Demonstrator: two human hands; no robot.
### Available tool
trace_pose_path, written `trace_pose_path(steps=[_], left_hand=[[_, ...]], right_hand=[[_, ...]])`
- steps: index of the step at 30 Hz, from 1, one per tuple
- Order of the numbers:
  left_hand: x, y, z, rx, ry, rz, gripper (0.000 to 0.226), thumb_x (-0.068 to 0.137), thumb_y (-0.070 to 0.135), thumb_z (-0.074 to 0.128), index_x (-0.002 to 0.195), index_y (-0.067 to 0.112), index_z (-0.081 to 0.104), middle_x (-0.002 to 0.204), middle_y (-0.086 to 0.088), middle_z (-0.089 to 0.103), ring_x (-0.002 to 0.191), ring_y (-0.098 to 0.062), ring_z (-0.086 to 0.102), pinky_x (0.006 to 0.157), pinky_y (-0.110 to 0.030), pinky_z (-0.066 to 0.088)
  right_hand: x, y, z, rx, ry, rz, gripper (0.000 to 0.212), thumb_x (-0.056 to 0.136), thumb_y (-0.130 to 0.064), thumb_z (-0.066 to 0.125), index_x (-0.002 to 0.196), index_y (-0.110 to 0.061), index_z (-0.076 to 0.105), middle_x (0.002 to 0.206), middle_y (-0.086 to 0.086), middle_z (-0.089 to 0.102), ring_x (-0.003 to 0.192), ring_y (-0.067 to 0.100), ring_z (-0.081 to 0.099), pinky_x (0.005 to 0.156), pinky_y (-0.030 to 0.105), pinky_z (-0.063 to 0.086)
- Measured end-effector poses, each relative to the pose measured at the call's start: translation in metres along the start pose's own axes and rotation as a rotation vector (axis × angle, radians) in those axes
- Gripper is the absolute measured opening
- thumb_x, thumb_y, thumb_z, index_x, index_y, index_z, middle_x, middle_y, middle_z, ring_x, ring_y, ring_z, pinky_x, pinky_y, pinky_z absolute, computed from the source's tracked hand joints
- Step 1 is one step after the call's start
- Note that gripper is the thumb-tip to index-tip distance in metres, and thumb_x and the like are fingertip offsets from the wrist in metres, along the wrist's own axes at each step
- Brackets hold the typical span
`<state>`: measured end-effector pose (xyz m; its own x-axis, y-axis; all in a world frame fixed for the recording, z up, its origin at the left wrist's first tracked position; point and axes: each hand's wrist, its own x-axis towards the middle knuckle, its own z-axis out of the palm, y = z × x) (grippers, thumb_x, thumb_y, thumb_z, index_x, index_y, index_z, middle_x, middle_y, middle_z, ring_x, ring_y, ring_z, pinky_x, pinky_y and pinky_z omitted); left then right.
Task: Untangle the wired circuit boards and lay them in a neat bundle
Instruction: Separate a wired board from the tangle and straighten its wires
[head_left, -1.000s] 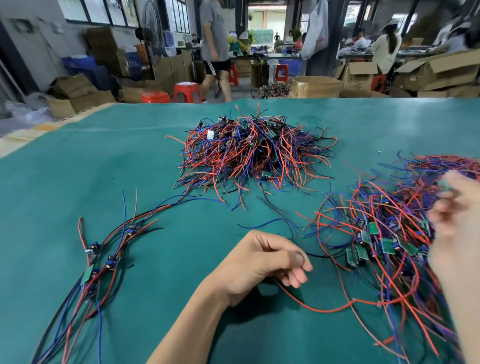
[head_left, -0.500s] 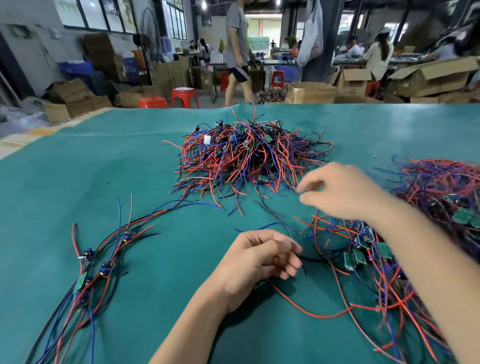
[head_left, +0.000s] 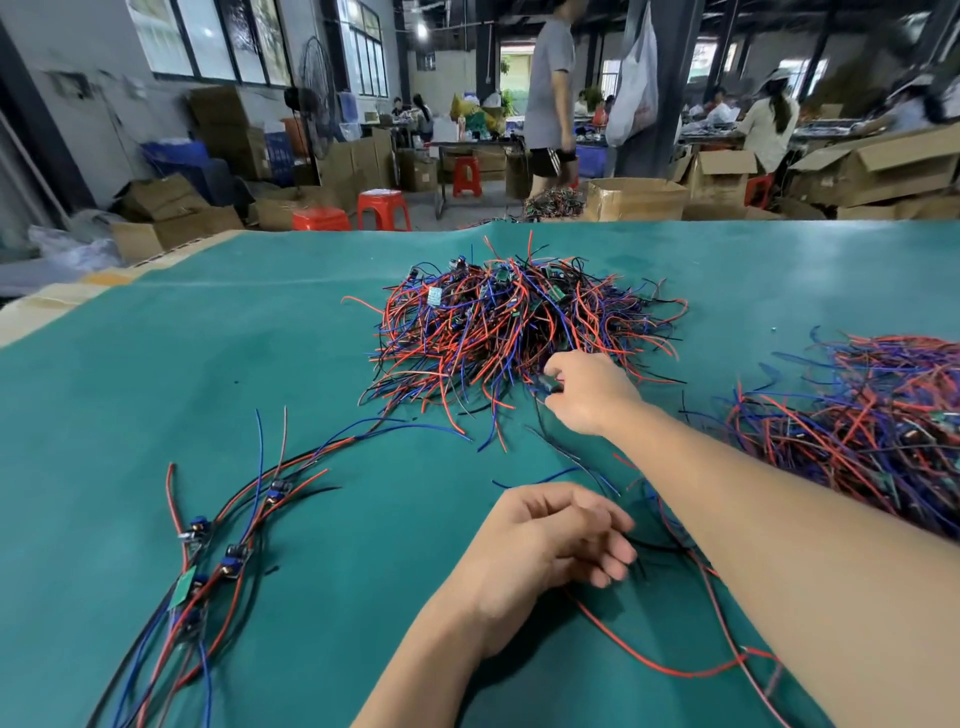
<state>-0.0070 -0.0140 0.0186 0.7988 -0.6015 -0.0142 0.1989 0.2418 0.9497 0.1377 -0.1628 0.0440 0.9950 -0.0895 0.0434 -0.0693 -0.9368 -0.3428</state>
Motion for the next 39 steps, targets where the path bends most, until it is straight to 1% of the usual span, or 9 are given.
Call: trace_pose_path(steps=[6,9,12,14,18,23,29,34,39], left_hand=[[-0.001,0.001,-0.001,-0.023,0.021,-0.01,0.014,0.087,0.011,0.059,0.093,0.006,0.071,0.082,-0.015,0.07,0.066,-0.017,0.063,0.065,-0.022,0.051],[0.0,0.002,0.0,-0.056,0.078,-0.02,0.017,0.091,0.001,0.057,0.104,0.002,0.068,0.087,-0.019,0.07,0.067,-0.019,0.063,0.065,-0.024,0.053],[0.003,0.004,-0.001,-0.164,0.144,-0.024,0.026,0.094,-0.003,0.052,0.119,-0.005,0.059,0.093,-0.022,0.069,0.069,-0.023,0.066,0.065,-0.027,0.056],[0.004,0.005,-0.001,-0.217,0.177,-0.02,0.028,0.098,0.002,0.05,0.124,-0.005,0.055,0.094,-0.022,0.069,0.07,-0.025,0.067,0.065,-0.028,0.057],[0.005,0.005,-0.001,-0.277,0.238,-0.013,0.03,0.099,0.008,0.051,0.127,-0.002,0.053,0.095,-0.02,0.071,0.072,-0.028,0.068,0.064,-0.029,0.057],[0.005,0.004,-0.005,-0.259,0.258,0.003,0.032,0.096,-0.002,0.049,0.124,0.009,0.06,0.104,-0.02,0.072,0.076,-0.027,0.068,0.065,-0.029,0.057],[0.003,0.001,-0.005,-0.161,0.189,0.058,0.028,0.089,0.023,0.066,0.113,0.011,0.072,0.104,-0.016,0.069,0.079,-0.018,0.067,0.07,-0.025,0.053],[0.005,-0.001,-0.006,-0.188,0.26,0.075,0.045,0.079,0.039,0.07,0.109,0.006,0.074,0.094,-0.014,0.069,0.072,-0.016,0.064,0.066,-0.022,0.052],[0.008,0.001,-0.004,-0.194,0.222,0.018,0.06,0.082,0.058,0.056,0.109,0.008,0.074,0.095,-0.016,0.071,0.072,-0.02,0.065,0.065,-0.025,0.053]], right_hand=[[-0.017,-0.002,-0.009,0.214,0.067,0.035,0.014,0.091,-0.018,0.071,0.101,-0.028,0.074,0.117,0.007,0.072,0.11,0.029,0.066,0.098,0.04,0.053],[-0.043,-0.006,-0.028,0.602,0.113,0.045,0.01,0.088,-0.014,0.075,0.084,-0.023,0.073,0.094,0.004,0.077,0.08,0.019,0.066,0.071,0.032,0.055],[-0.084,-0.004,-0.05,1.129,0.073,0.046,0.009,0.094,-0.006,0.067,0.093,-0.012,0.074,0.085,0.011,0.075,0.059,0.013,0.06,0.05,0.022,0.049],[-0.112,0.001,-0.058,1.361,0.048,0.059,0.014,0.094,-0.003,0.063,0.103,-0.007,0.074,0.083,0.012,0.074,0.055,0.012,0.061,0.049,0.019,0.049],[-0.152,0.01,-0.047,1.493,-0.008,0.063,0.024,0.094,-0.001,0.058,0.106,-0.011,0.076,0.077,0.01,0.07,0.056,0.013,0.06,0.05,0.02,0.049],[-0.157,0.023,-0.041,1.801,0.207,0.205,0.014,0.097,-0.006,0.057,0.088,-0.013,0.065,0.072,0.009,0.071,0.054,0.01,0.062,0.051,0.017,0.052],[-0.163,0.01,-0.012,1.529,0.167,0.127,0.016,0.087,0.008,0.067,0.094,-0.004,0.06,0.084,0.023,0.074,0.07,0.026,0.072,0.059,0.026,0.058],[-0.166,0.007,-0.007,1.208,0.265,-0.076,0.024,0.087,0.002,0.073,0.1,-0.018,0.074,0.088,0.005,0.079,0.081,0.019,0.077,0.072,0.028,0.059],[-0.164,0.008,0.0,1.049,0.452,0.009,0.018,0.084,-0.005,0.078,0.088,-0.022,0.075,0.086,-0.006,0.079,0.078,0.011,0.075,0.081,0.045,0.061]])
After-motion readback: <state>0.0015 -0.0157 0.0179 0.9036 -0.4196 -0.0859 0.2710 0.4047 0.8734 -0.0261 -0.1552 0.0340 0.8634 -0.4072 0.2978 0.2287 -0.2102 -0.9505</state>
